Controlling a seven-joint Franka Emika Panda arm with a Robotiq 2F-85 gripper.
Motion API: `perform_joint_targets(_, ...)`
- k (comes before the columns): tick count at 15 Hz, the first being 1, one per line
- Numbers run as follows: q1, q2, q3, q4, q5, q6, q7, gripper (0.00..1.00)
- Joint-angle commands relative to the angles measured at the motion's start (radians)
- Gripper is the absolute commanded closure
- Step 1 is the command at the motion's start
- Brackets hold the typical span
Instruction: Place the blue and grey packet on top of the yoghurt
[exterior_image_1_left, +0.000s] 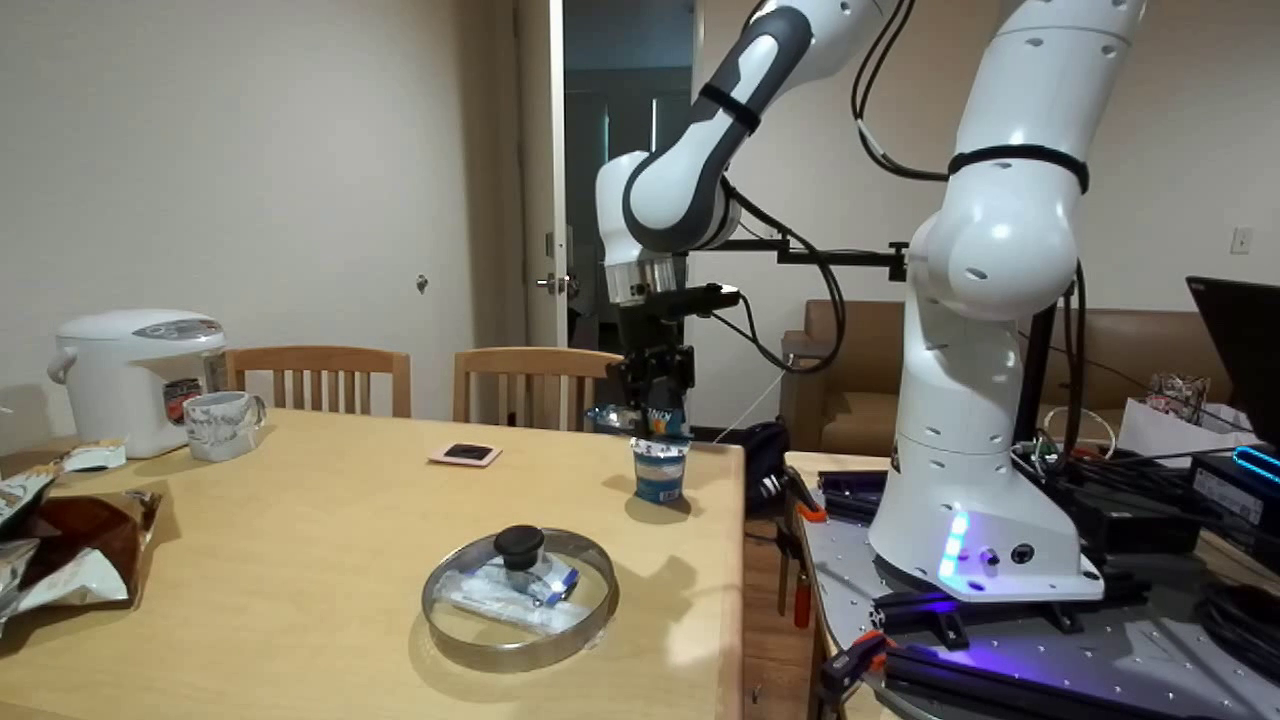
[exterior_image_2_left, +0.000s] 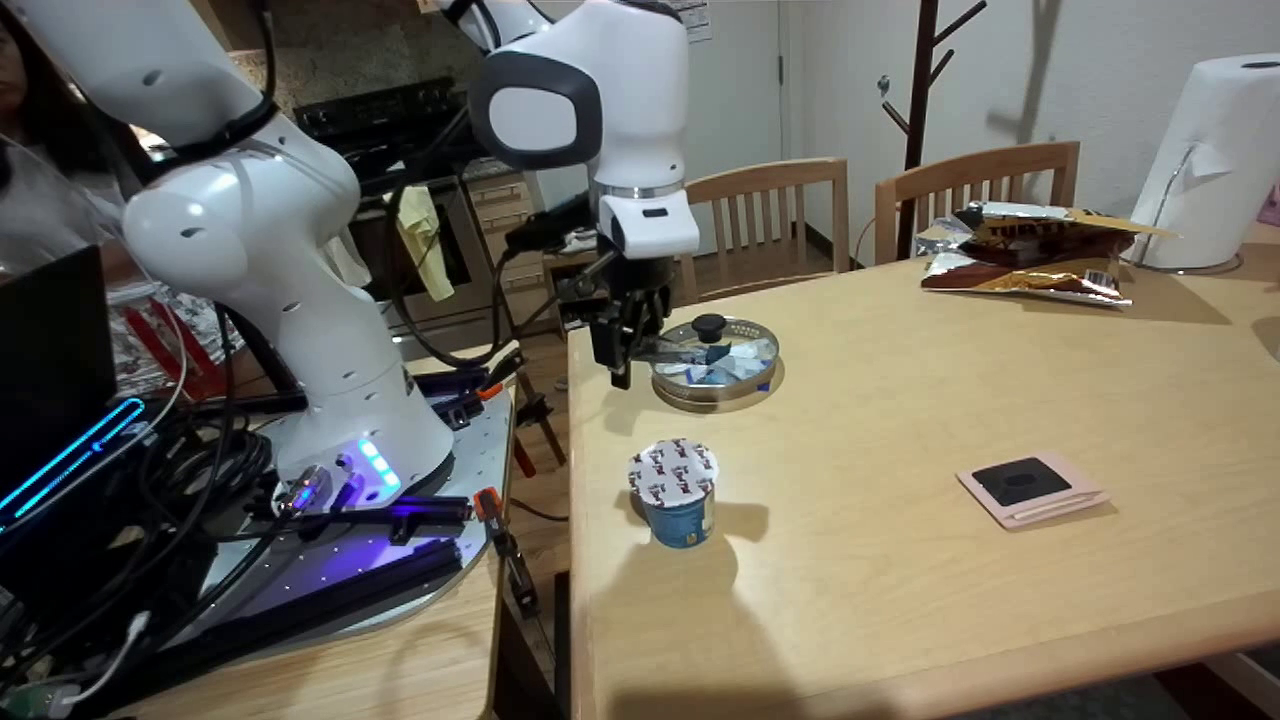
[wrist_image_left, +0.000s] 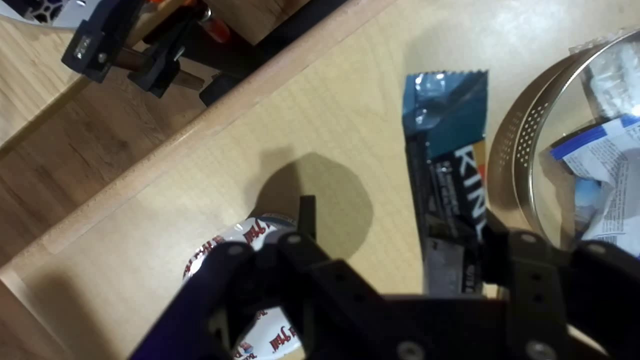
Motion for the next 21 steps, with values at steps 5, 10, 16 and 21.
perform_joint_targets(5,0.006,-0.017,0.022,0.011,0.003,0.000,-0.006,0.01)
perform_joint_targets(10,0.006,-0.018,0.022,0.012,0.003,0.000,-0.006,0.01)
perform_joint_targets(16,-0.015,0.005,0.046,0.038,-0.056,-0.011,0.120,0.32)
perform_joint_targets(21,-0.070,0.007,0.049,0.044,-0.163,-0.022,0.368,0.65)
